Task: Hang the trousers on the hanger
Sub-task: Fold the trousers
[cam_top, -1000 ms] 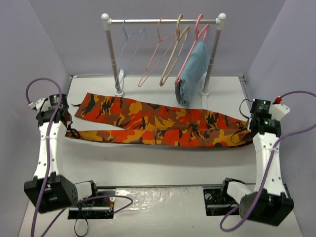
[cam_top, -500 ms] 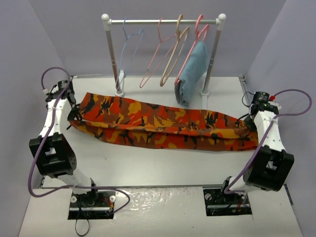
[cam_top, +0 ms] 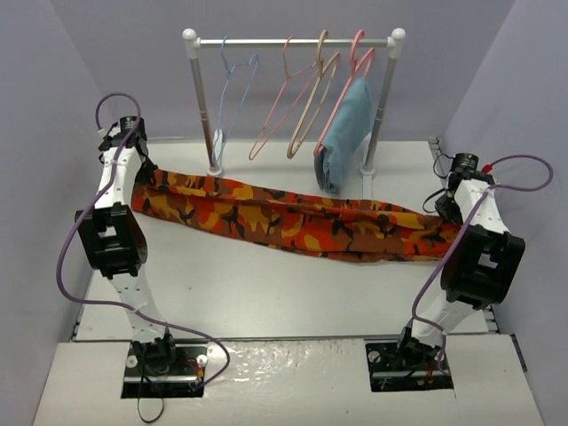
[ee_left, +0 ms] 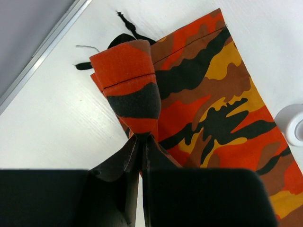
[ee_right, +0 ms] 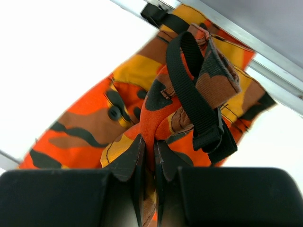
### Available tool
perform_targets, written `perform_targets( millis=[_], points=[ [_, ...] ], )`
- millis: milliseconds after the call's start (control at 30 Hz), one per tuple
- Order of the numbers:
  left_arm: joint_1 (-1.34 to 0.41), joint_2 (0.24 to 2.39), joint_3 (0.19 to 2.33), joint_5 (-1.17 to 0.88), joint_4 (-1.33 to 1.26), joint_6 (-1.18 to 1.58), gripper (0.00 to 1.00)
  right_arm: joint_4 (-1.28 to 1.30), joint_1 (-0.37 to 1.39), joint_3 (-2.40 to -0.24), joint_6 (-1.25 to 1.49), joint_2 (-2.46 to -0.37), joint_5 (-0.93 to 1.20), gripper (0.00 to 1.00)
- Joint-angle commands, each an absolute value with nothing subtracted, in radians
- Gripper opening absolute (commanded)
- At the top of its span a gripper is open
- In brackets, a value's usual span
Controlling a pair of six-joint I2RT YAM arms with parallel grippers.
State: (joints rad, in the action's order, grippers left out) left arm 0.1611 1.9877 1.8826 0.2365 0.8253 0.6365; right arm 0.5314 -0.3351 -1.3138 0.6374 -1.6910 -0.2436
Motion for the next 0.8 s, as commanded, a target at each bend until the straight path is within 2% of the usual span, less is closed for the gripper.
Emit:
perform_targets(
  millis=[0, 167, 267, 367, 467, 533, 600, 667, 733, 767],
  points=[
    [0.195, 2.058, 2.046, 0.408, 0.784, 0.575, 0.00, 0.445, -0.376, -1.387, 0.672, -1.758, -0.429, 0.00],
    [0.179, 2.181, 2.197, 0.403, 0.824, 0.551, 0.00, 0.440, -0.376, -1.387, 0.674, -1.822, -0.447, 0.03],
    [0.166, 2.242, 2.247, 0.402, 0.798, 0.517, 0.07, 0.434, -0.374, -1.391, 0.660, -1.840, -0.452, 0.12],
    [0.157, 2.275, 2.292, 0.379, 0.762, 0.478, 0.19, 0.433, -0.369, -1.420, 0.634, -1.849, -0.440, 0.20],
    [0.152, 2.266, 2.301, 0.342, 0.677, 0.441, 0.32, 0.431, -0.349, -1.450, 0.611, -1.841, -0.413, 0.36],
    [0.152, 2.217, 2.260, 0.318, 0.602, 0.425, 0.56, 0.426, -0.326, -1.475, 0.578, -1.817, -0.404, 0.60],
    [0.153, 2.165, 2.195, 0.307, 0.529, 0.416, 0.70, 0.423, -0.292, -1.489, 0.556, -1.791, -0.403, 0.78],
    [0.152, 2.125, 2.122, 0.289, 0.478, 0.402, 0.82, 0.420, -0.267, -1.498, 0.533, -1.767, -0.400, 0.89],
    [0.150, 2.086, 2.074, 0.262, 0.421, 0.378, 0.86, 0.414, -0.237, -1.493, 0.525, -1.739, -0.381, 0.96],
    [0.152, 2.069, 2.062, 0.257, 0.421, 0.377, 0.86, 0.406, -0.221, -1.485, 0.523, -1.719, -0.357, 0.97]
  ],
)
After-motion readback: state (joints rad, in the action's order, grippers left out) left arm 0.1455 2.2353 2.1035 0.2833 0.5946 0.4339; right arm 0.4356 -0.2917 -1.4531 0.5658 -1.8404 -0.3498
